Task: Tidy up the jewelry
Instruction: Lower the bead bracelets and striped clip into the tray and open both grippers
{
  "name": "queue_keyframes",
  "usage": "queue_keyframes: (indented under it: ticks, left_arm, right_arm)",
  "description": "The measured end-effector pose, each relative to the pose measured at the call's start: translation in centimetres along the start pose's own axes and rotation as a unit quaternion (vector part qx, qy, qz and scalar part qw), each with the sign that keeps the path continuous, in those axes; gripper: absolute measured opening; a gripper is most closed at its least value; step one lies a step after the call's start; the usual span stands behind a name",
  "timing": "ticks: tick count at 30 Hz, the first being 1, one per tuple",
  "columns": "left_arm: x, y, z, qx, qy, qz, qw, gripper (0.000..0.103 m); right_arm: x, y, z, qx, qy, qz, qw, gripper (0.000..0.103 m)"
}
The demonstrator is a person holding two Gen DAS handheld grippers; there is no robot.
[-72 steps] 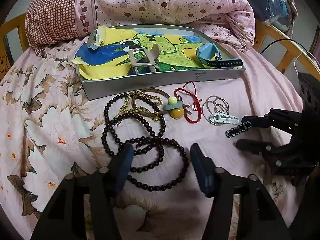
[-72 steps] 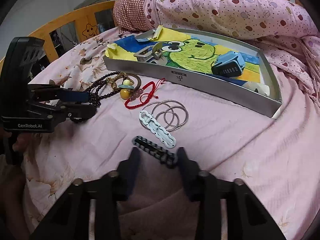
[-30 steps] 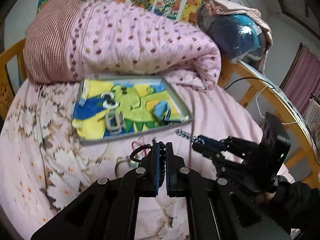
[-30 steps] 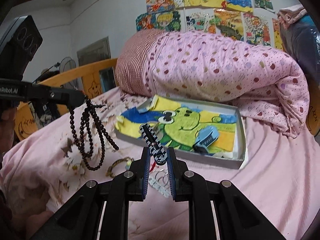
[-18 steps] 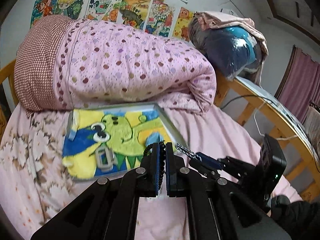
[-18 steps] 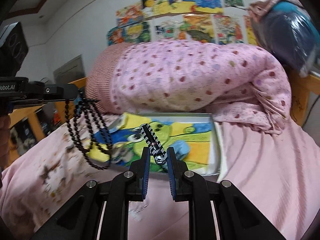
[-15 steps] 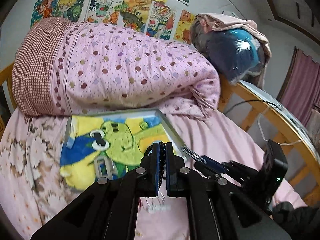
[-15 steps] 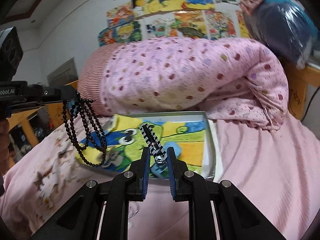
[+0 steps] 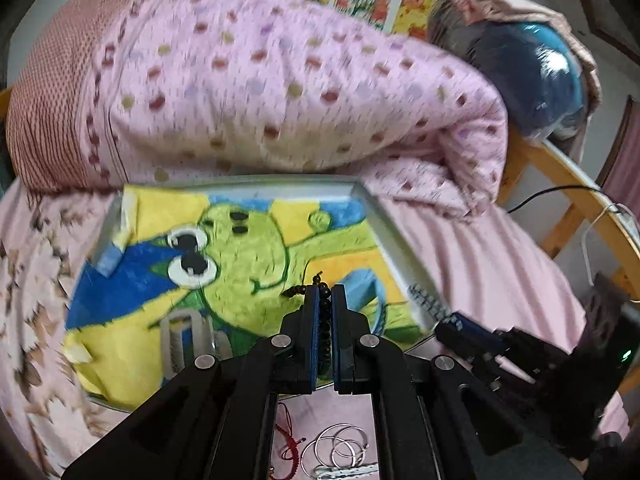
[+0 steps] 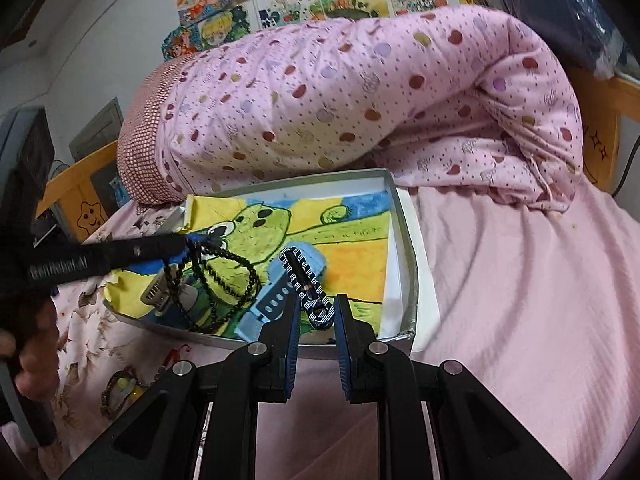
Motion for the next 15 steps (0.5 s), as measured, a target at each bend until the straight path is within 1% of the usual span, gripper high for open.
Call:
queue_keyframes:
  ticks: [5, 8, 15]
  left_arm:
    - [-0.6, -1.8, 1.3, -0.025, 0.004, -0.008, 0.9996, 0.003]
    - [-1.2, -2.9, 2.2, -0.047, 0.013, -0.014, 0.9987, 0.003]
    - [-1.7, -3.8, 3.7, -0.068, 0.031, -0.022, 0.9970, 0.003]
  right_arm:
    - [0.4, -1.0, 0.5, -0.019, -0.010, 0.000, 1.000, 0.016]
    - [0.3, -1.3, 0.7, -0.025, -0.008, -0.002, 1.000, 0.016]
    - [0.6, -1.6, 0.8, -0.029, -0.012, 0.005, 1.000, 0.017]
Point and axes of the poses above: each gripper's, at about its wrist camera, not at the fingertips, and y roughly against the way its jaws point, x to its right, z to its underside, the point moved 2 cm from there along -y, roughly the way its jaws point, and after that the axes turned 5 degrees about x, right-handed, at the moved point
